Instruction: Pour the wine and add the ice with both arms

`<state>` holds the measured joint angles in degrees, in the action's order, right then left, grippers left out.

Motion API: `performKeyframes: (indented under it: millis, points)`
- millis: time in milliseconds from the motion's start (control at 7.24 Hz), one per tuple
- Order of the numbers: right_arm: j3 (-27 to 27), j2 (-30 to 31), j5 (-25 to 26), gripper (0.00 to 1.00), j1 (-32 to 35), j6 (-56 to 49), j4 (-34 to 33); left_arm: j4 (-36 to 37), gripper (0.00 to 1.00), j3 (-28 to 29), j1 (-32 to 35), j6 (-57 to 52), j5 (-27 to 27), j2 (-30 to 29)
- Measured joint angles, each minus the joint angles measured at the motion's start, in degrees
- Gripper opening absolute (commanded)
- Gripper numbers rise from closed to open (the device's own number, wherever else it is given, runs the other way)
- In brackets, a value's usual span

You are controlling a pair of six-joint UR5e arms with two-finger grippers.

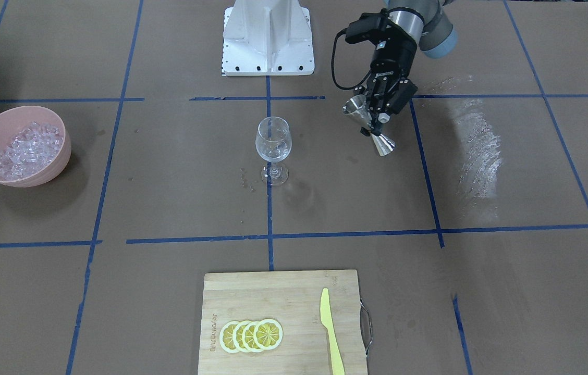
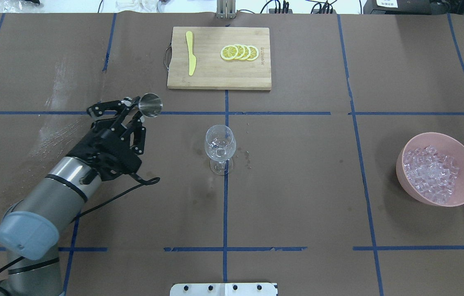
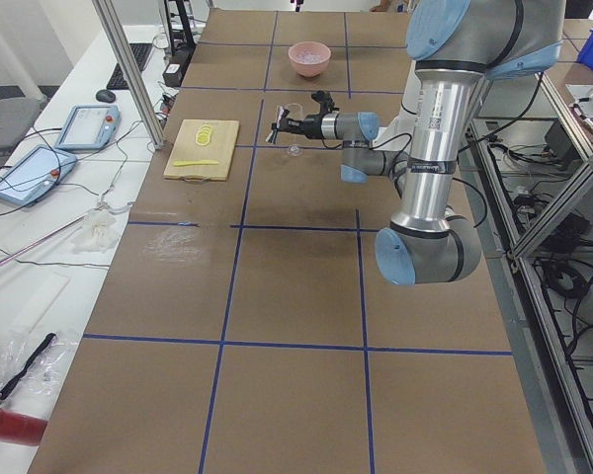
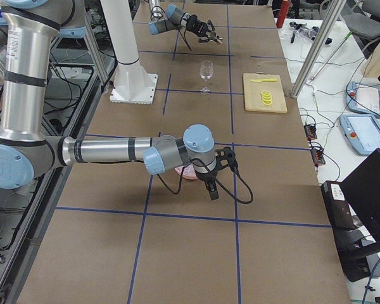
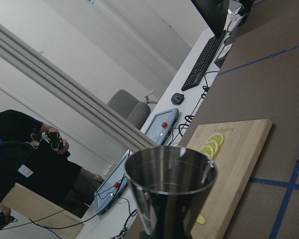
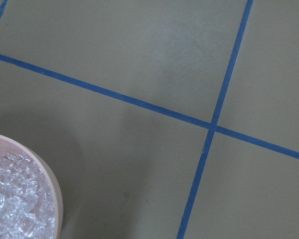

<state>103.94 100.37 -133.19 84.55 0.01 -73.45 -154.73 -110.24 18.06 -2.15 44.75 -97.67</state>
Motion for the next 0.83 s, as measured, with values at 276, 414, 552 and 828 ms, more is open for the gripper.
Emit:
performKeyframes:
  millis: [276,414,552,828]
  points:
    - [-0.01,-0.06,-0.14,1.00,0.00,0.09,-0.09,-5.05,0.00,0.43,0.18,14.20,0.24,6.53]
    - [0.02,-0.08,-0.19,1.00,0.00,0.30,-0.09,-6.88,0.00,1.43,0.21,21.60,0.30,8.65]
    - [0.07,-0.11,-0.24,1.00,0.00,0.80,-0.06,-9.00,0.00,3.32,0.21,28.89,0.24,10.28]
    - [0.14,-0.13,-0.36,1.00,0.00,2.02,-0.04,-12.21,0.00,8.26,0.12,42.65,-0.95,11.90]
